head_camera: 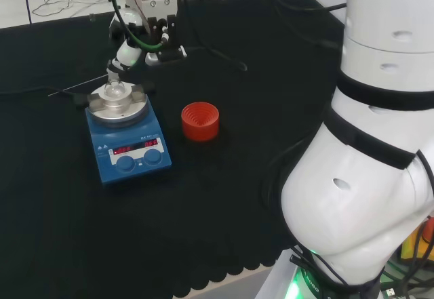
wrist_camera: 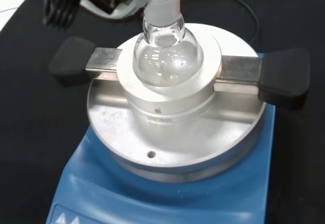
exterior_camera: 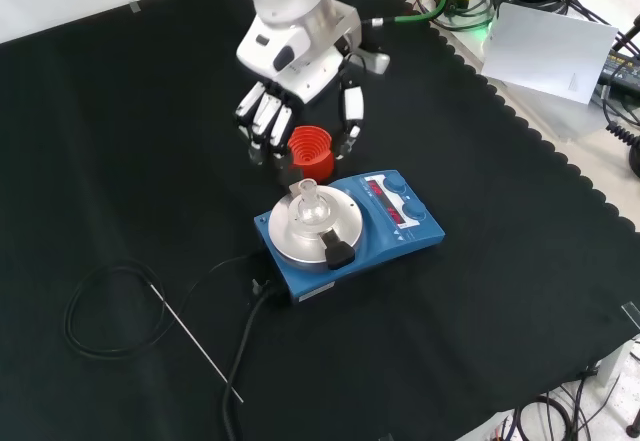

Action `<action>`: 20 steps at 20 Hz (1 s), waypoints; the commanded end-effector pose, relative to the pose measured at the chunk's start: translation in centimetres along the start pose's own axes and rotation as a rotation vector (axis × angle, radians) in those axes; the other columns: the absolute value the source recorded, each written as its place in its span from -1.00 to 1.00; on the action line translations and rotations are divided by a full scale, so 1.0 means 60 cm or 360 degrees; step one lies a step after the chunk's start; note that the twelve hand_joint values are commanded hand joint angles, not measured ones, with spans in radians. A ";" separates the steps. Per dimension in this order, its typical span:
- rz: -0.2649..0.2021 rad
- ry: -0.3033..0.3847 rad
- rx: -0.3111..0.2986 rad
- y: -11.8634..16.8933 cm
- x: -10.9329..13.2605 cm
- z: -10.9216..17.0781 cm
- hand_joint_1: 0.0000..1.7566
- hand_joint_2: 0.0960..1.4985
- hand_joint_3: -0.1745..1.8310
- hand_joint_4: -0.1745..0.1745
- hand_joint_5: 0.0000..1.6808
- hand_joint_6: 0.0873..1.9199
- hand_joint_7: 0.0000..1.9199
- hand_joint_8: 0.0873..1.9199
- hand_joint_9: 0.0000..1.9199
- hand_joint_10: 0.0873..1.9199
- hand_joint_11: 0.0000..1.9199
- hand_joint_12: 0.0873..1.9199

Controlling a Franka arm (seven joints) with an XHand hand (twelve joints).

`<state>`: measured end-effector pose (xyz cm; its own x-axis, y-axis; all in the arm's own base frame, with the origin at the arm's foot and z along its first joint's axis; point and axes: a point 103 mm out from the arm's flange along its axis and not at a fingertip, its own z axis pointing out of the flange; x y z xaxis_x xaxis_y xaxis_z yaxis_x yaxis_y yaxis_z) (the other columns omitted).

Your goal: Turn on the heater.

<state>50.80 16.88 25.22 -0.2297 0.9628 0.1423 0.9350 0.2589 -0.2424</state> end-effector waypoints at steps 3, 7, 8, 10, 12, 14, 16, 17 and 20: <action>0.0084 0.0004 -0.0087 -0.094 0.008 -0.013 -0.02 -0.25 -0.25 -0.30 -0.34 -0.29 -0.76 -0.31 -0.49 -0.33 -0.91 0.47; 0.0120 0.0012 -0.0069 -0.143 0.012 0.006 -0.02 -0.25 -0.25 -0.31 -0.36 -0.30 -0.71 -0.29 -0.47 -0.32 -0.90 0.47; 0.0130 0.0018 -0.0066 -0.157 0.012 0.014 -0.02 -0.24 -0.25 -0.31 -0.36 -0.30 -0.68 -0.29 -0.46 -0.32 -0.88 0.47; 0.0148 0.0023 -0.0039 -0.181 0.014 0.029 -0.01 -0.23 -0.24 -0.31 -0.36 -0.31 -0.62 -0.28 -0.42 -0.32 -0.84 0.45; 0.0154 0.0016 -0.0014 -0.199 0.019 0.041 0.00 -0.23 -0.24 -0.32 -0.35 -0.32 -0.55 -0.27 -0.38 -0.33 -0.79 0.44; 0.0158 0.0018 0.0010 -0.212 0.022 0.047 0.02 -0.22 -0.23 -0.33 -0.35 -0.33 -0.52 -0.27 -0.33 -0.34 -0.76 0.43; 0.0155 0.0007 0.0032 -0.221 0.024 0.054 0.04 -0.22 -0.22 -0.34 -0.35 -0.33 -0.47 -0.26 -0.27 -0.35 -0.71 0.41; 0.0151 -0.0004 0.0041 -0.225 0.025 0.058 0.05 -0.21 -0.20 -0.35 -0.35 -0.33 -0.42 -0.25 -0.22 -0.36 -0.67 0.39; 0.0147 0.0000 0.0090 -0.235 0.024 0.074 0.09 -0.21 -0.17 -0.38 -0.33 -0.33 -0.26 -0.22 -0.10 -0.37 -0.56 0.36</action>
<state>37.49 14.75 25.22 -0.1455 0.9823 0.1179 0.9446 0.1734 -0.2788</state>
